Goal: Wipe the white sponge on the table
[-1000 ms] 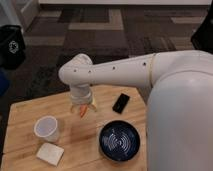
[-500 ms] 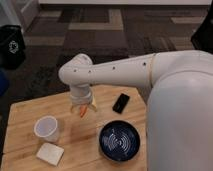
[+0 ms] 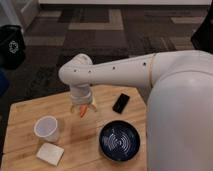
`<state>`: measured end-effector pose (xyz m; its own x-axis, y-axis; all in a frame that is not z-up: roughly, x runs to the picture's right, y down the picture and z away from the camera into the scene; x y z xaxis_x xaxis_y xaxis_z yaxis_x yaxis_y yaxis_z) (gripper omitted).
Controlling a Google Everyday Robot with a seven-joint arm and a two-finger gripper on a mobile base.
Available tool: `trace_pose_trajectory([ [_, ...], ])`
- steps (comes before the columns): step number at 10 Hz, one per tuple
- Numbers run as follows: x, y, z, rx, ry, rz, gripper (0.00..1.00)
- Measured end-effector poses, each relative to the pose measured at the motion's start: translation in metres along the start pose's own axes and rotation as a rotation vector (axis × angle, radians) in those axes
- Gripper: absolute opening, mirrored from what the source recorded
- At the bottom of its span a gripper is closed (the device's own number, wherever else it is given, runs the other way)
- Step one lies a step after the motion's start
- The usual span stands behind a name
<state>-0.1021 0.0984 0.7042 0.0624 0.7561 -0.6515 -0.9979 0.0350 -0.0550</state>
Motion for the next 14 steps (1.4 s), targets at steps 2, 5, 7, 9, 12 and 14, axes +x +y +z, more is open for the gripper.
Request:
trace_pose_trajectory([
  [2, 0.0000, 0.0000, 0.0000, 0.000, 0.000, 0.000, 0.65],
  [5, 0.0000, 0.0000, 0.0000, 0.000, 0.000, 0.000, 0.65],
  [7, 0.0000, 0.0000, 0.0000, 0.000, 0.000, 0.000, 0.65],
  [9, 0.0000, 0.0000, 0.0000, 0.000, 0.000, 0.000, 0.65],
  [12, 0.0003, -0.0027, -0.0003, 0.017, -0.006, -0.021, 0.65],
  [14, 0.0056, -0.0050, -0.0027, 0.026, -0.015, -0.047, 0.65],
])
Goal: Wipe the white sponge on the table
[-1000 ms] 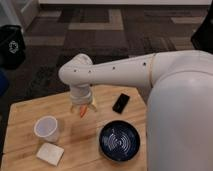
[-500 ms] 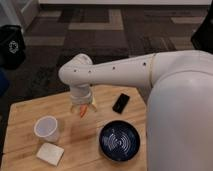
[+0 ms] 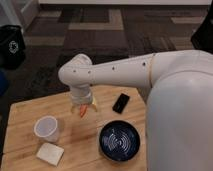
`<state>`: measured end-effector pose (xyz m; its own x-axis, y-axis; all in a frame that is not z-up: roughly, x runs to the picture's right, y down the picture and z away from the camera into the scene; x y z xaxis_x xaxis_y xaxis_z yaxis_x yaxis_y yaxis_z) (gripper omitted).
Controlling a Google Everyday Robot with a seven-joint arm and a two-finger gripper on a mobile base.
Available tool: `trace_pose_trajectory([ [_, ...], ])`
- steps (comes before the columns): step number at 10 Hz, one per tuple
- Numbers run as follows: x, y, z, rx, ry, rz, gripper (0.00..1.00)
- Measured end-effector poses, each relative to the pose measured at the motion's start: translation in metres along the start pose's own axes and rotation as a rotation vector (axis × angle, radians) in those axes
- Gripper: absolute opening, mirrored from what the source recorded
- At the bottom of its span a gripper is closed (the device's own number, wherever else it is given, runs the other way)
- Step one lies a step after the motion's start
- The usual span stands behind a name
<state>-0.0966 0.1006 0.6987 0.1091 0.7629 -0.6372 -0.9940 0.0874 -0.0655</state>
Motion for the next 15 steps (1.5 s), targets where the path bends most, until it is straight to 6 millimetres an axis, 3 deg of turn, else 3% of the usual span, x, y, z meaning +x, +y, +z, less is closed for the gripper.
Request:
trace_pose_trajectory([
  [7, 0.025, 0.014, -0.003, -0.033, -0.019, -0.179, 0.65],
  [11, 0.030, 0.043, -0.005, 0.031, -0.027, -0.437, 0.65],
  [15, 0.053, 0.084, -0.018, 0.132, -0.047, -0.653, 0.65],
])
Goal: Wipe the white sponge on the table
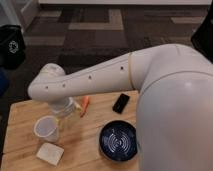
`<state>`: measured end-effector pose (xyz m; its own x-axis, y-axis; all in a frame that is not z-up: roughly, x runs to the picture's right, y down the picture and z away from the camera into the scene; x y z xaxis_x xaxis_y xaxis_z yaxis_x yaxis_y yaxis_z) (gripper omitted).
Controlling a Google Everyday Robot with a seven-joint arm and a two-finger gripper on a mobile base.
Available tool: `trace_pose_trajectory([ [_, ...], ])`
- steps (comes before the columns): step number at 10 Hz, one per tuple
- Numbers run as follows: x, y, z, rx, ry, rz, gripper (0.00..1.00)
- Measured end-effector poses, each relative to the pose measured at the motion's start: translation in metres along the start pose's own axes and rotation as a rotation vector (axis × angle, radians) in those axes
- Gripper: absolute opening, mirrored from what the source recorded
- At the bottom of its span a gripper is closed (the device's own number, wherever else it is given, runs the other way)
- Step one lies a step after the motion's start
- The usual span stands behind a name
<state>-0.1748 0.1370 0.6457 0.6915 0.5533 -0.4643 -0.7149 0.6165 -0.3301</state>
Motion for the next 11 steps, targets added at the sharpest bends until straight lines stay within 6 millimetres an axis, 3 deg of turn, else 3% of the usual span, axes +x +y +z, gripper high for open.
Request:
trace_pose_trajectory([
  [5, 0.016, 0.042, -0.009, -0.002, -0.021, -0.066, 0.65],
  [8, 0.011, 0.072, -0.009, -0.015, -0.035, -0.158, 0.65],
  [11, 0.011, 0.071, -0.009, -0.012, -0.035, -0.157, 0.65],
])
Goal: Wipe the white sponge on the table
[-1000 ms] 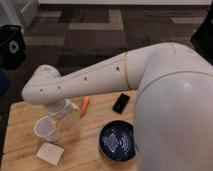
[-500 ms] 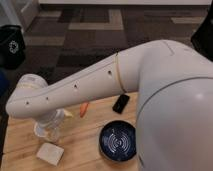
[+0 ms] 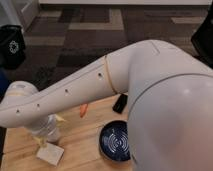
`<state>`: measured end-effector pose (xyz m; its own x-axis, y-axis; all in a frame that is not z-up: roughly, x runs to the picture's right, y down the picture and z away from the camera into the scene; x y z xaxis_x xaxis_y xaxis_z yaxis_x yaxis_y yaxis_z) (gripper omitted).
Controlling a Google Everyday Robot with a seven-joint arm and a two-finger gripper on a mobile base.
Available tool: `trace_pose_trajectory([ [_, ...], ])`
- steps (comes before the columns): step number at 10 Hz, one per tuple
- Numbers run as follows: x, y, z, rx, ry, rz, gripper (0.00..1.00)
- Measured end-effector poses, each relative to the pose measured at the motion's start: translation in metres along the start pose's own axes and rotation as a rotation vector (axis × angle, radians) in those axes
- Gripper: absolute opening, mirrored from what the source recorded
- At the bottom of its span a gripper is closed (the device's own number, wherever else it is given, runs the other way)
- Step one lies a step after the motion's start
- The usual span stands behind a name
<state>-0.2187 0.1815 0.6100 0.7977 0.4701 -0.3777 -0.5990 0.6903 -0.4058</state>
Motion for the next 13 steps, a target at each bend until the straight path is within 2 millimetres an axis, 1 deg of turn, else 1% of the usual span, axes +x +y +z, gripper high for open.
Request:
trace_pose_trajectory([
  [9, 0.002, 0.000, 0.001, 0.005, 0.004, 0.003, 0.65],
  [10, 0.010, 0.011, 0.000, 0.011, 0.003, 0.001, 0.65],
  [11, 0.011, 0.016, -0.001, 0.014, -0.005, -0.005, 0.65],
  [12, 0.018, 0.029, -0.002, 0.016, -0.022, -0.012, 0.65],
  [13, 0.021, 0.035, -0.003, 0.016, -0.029, -0.014, 0.65],
])
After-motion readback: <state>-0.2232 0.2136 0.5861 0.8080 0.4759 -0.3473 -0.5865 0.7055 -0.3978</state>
